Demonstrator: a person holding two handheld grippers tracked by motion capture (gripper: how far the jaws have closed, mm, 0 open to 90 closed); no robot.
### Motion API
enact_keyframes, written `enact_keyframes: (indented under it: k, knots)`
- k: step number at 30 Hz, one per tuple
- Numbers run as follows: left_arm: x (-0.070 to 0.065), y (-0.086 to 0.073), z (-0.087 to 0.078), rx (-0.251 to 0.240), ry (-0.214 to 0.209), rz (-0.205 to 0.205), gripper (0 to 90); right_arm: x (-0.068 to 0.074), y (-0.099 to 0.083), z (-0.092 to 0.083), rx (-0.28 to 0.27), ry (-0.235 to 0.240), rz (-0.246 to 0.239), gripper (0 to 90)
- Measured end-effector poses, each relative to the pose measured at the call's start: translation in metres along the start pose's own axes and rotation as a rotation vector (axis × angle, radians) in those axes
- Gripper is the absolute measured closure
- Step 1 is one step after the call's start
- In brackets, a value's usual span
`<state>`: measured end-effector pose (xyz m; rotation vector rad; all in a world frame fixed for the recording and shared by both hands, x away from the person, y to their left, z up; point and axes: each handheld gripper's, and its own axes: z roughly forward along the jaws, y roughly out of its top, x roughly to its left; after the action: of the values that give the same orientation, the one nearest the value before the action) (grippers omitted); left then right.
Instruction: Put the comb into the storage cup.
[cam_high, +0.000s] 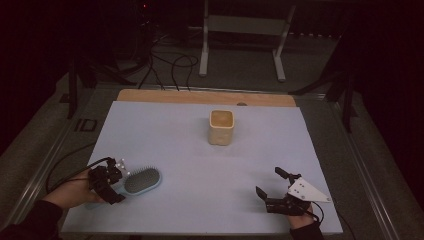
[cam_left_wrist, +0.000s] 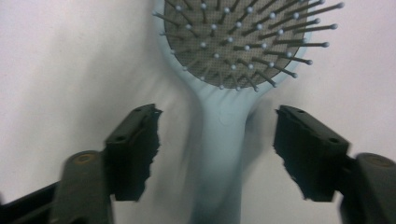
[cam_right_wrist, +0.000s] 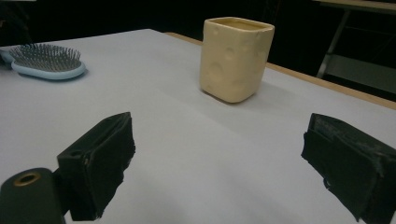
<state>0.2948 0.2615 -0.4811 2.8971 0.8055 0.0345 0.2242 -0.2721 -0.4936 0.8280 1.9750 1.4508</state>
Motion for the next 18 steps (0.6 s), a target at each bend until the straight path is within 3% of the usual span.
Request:
enact_keyframes:
  k: [10,14,18]
  knots:
    - [0.002,0.005,0.005,0.018,-0.016,0.015,50.2,0.0,0.0,0.0,0.001,0.004,0.0,8.7]
    - [-0.001,0.011,0.006,0.052,0.004,0.035,52.8,0.0,0.0,0.001,0.003,0.005,-0.005,8.7]
    - [-0.003,0.015,0.006,0.076,-0.001,0.025,60.5,0.0,0.0,0.0,0.003,0.005,-0.005,8.7]
